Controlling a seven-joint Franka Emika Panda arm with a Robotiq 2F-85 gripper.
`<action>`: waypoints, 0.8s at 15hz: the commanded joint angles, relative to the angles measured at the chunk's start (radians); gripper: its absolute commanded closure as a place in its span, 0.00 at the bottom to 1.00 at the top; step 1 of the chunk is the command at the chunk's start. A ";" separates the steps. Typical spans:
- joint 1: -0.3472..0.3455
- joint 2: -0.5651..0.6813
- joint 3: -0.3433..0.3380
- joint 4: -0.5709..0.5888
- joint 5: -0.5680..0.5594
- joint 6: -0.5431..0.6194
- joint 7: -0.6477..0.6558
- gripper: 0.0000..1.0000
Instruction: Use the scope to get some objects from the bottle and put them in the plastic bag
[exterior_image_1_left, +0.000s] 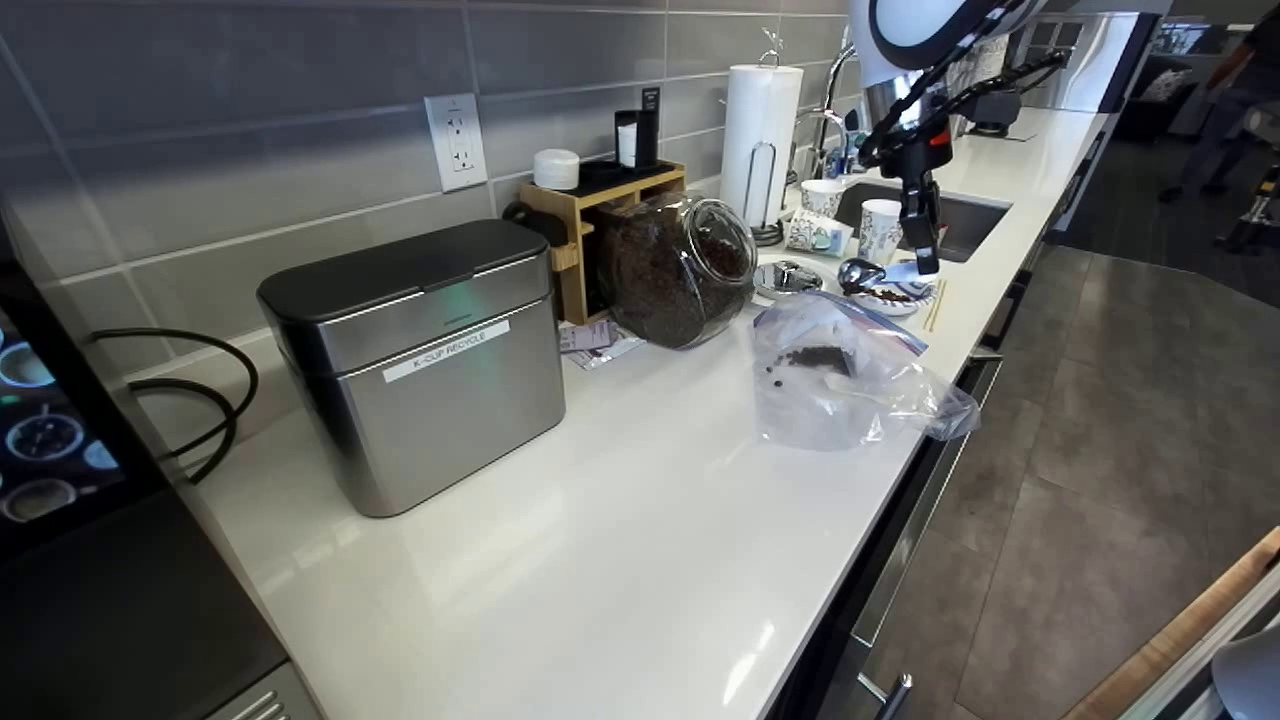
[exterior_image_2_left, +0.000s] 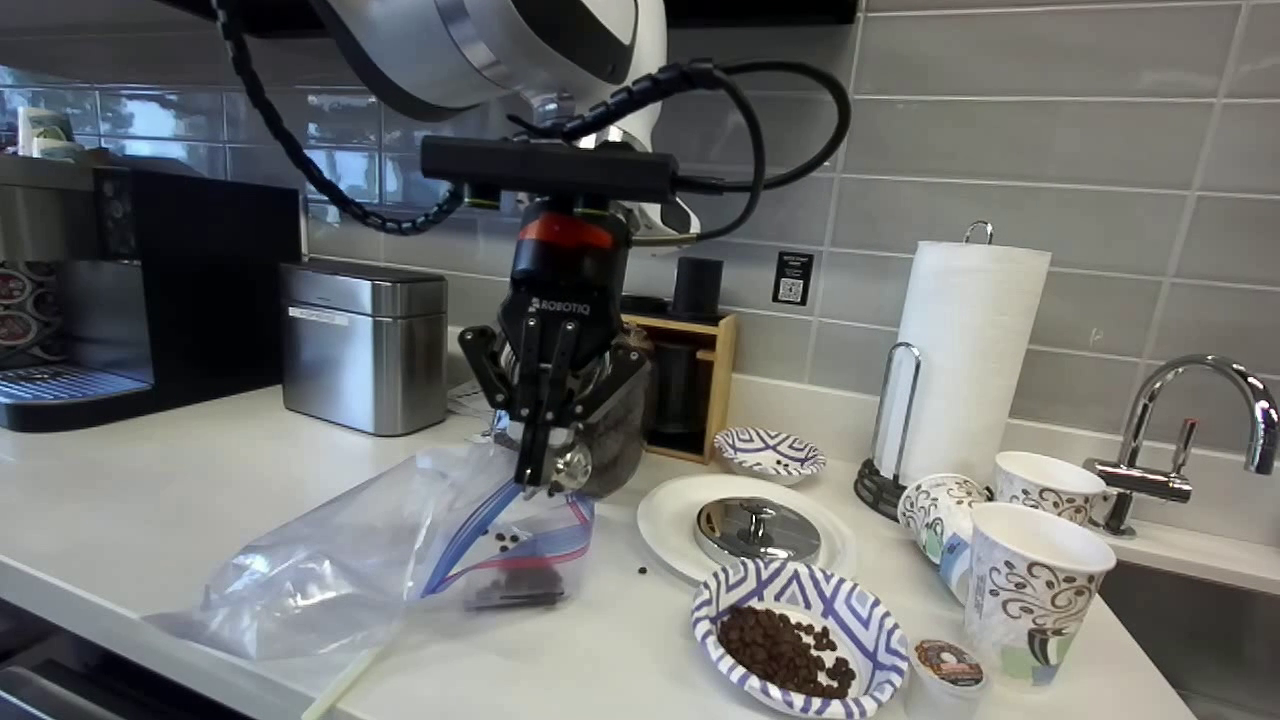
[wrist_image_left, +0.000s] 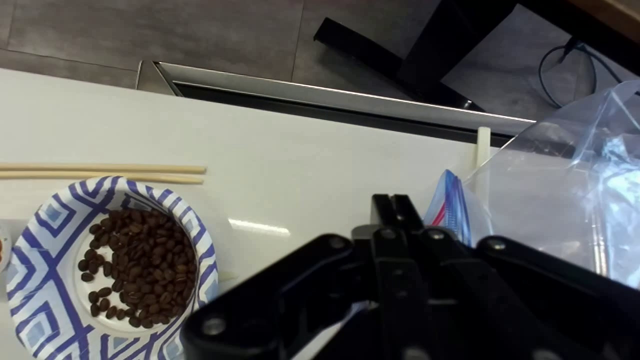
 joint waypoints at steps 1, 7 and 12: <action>0.020 -0.059 0.009 -0.080 -0.064 0.081 0.075 0.99; 0.041 -0.089 0.025 -0.124 -0.140 0.143 0.143 0.99; 0.058 -0.116 0.043 -0.160 -0.227 0.180 0.206 0.99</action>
